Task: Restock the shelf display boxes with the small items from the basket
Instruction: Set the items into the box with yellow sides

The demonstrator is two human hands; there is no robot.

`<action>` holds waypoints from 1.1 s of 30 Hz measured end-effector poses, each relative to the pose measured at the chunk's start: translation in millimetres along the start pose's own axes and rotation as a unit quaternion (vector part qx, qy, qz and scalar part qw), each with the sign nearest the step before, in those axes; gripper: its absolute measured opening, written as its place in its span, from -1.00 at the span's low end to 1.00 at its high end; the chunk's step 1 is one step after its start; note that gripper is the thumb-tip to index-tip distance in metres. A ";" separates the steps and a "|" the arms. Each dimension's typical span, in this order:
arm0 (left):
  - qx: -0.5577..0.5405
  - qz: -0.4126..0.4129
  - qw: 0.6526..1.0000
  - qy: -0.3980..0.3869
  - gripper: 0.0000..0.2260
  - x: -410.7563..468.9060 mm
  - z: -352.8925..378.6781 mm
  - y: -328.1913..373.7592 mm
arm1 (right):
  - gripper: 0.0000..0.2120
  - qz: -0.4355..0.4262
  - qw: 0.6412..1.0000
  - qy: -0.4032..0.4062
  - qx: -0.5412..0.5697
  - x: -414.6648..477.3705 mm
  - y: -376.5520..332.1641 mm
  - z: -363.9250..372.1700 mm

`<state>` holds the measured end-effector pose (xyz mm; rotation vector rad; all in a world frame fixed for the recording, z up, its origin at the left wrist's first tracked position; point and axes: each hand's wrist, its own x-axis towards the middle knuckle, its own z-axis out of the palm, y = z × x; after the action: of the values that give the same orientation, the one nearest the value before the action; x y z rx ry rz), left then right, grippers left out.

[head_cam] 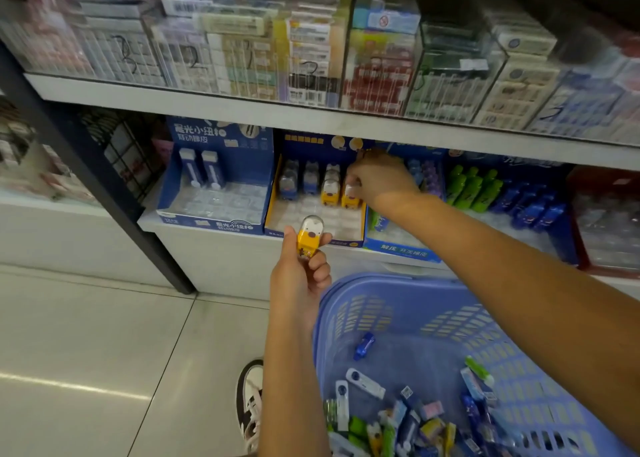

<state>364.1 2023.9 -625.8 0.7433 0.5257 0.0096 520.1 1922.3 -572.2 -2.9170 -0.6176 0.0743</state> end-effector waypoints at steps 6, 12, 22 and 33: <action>0.042 -0.008 0.999 -0.003 -0.50 -0.6 6.2 -6.3 | -0.77 -0.053 0.932 -0.059 0.354 -62.7 -9.2 0.8; 0.251 0.088 0.963 0.037 -0.55 -1.1 19.1 -13.9 | -0.83 -0.086 0.904 -0.060 0.415 -83.0 3.0 -1.2; 0.636 0.255 0.726 0.057 -0.64 7.2 20.2 -29.1 | -0.81 -0.020 0.982 0.077 0.173 -35.6 13.5 8.5; 0.570 0.290 0.768 0.043 -0.77 15.8 14.3 -25.7 | -0.79 -0.052 0.995 0.079 0.030 -32.2 7.0 9.4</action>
<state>379.9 1998.7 -640.8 2.1068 0.3230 0.3286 492.7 1904.3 -582.1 -2.7928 -0.7265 -0.1466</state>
